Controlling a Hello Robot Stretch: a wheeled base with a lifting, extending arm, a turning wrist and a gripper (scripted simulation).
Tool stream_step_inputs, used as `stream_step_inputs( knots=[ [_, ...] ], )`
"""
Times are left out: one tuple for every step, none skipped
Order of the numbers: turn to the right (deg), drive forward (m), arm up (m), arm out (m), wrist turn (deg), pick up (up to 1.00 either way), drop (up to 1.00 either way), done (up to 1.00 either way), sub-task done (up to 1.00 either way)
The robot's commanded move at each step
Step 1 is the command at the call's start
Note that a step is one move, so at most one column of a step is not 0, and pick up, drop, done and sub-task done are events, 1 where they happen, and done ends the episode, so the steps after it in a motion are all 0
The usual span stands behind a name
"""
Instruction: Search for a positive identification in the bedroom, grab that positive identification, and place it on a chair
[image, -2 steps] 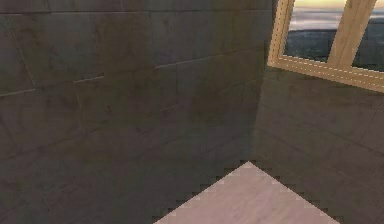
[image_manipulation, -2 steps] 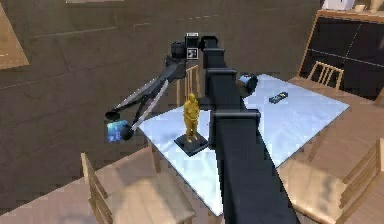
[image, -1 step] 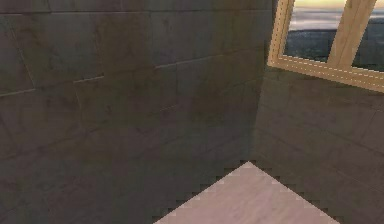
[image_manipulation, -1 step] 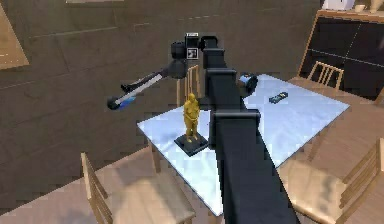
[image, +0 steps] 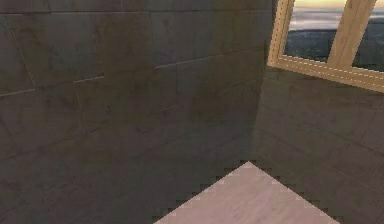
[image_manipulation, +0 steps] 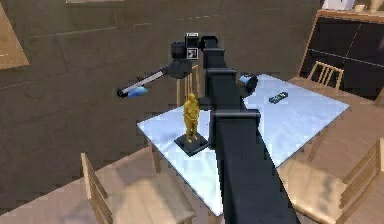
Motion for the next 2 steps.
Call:
stream_step_inputs(
  knots=[
    [0.0, 0.0, -0.42, 0.0, 0.0, 0.0, 0.0, 0.0, 0.0],
    [0.0, 0.0, -0.32, 0.0, 0.0, 0.0, 0.0, 0.0, 0.0]
  ],
)
